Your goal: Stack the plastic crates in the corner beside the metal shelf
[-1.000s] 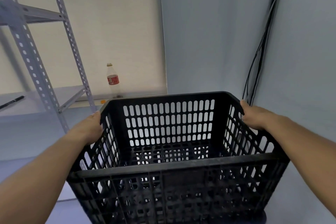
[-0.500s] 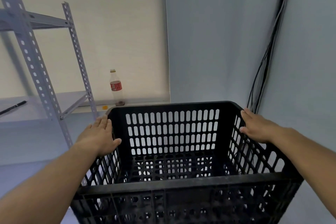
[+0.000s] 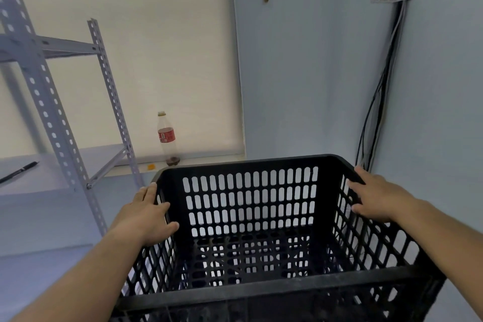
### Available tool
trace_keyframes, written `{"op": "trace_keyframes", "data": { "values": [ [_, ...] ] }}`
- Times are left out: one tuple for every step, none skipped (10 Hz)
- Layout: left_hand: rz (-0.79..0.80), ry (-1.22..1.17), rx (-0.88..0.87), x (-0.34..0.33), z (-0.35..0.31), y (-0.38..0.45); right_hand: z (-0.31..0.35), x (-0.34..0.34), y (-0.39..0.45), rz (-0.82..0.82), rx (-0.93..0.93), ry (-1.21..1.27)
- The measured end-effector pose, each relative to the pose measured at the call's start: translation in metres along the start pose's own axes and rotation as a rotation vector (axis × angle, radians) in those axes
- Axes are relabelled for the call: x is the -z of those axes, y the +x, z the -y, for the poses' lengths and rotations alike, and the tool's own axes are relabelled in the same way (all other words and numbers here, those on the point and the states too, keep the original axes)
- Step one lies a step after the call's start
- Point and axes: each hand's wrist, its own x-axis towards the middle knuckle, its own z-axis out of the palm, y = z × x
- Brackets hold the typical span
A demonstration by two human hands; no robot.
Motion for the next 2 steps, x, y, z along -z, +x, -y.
{"op": "trace_keyframes", "data": {
  "values": [
    [-0.032,-0.069,0.016,0.001,0.003,-0.001,0.002,0.004,-0.002,-0.035,0.013,0.067],
    [-0.114,-0.174,0.002,0.010,0.004,0.004,-0.005,0.020,-0.003,-0.154,-0.014,0.254]
  ]
}}
